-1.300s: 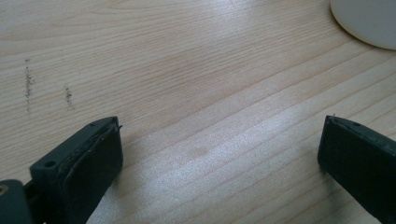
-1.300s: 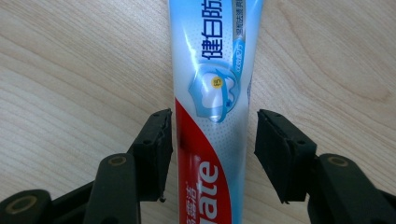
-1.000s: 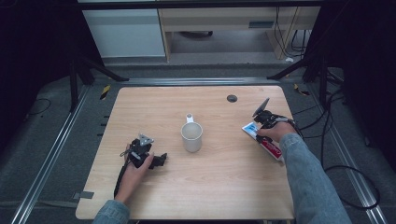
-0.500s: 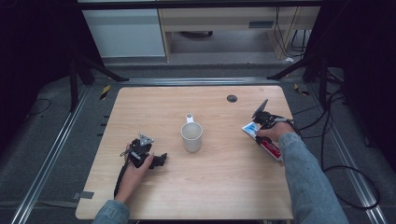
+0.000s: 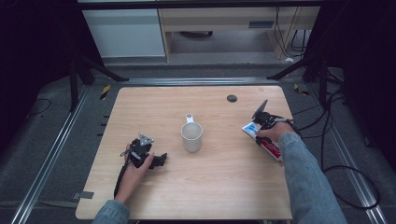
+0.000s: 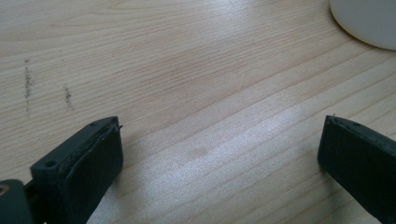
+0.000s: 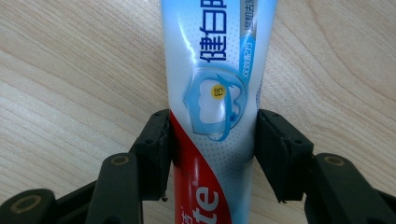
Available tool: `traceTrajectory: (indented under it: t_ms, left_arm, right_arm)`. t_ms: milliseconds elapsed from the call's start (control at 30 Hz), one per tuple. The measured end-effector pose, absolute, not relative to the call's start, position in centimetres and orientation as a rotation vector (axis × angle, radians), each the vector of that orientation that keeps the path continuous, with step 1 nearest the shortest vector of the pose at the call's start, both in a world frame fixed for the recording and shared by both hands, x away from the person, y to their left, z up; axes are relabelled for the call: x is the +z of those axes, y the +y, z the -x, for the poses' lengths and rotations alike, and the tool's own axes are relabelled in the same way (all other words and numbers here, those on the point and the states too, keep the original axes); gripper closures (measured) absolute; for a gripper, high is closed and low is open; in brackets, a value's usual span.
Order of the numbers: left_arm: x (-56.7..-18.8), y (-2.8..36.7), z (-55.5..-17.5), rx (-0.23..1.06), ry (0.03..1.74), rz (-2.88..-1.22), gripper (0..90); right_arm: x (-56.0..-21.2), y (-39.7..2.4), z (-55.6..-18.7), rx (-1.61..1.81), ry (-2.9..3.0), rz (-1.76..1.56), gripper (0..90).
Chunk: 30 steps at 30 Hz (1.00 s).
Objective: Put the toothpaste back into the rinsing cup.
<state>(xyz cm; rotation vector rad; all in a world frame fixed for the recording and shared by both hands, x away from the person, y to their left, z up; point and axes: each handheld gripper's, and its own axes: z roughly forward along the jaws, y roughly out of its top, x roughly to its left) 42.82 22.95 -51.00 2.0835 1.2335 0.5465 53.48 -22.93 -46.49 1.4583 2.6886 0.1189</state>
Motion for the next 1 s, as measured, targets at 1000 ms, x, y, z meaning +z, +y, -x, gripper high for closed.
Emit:
traceTrajectory:
  t_ms: [1000]
  left_arm:
    - [-51.00, 22.95, -42.82, 0.545, 1.234, -2.083, 0.0]
  right_arm:
    - [-45.78, -23.37, -53.42, 0.113, 2.716, -1.368, 71.7]
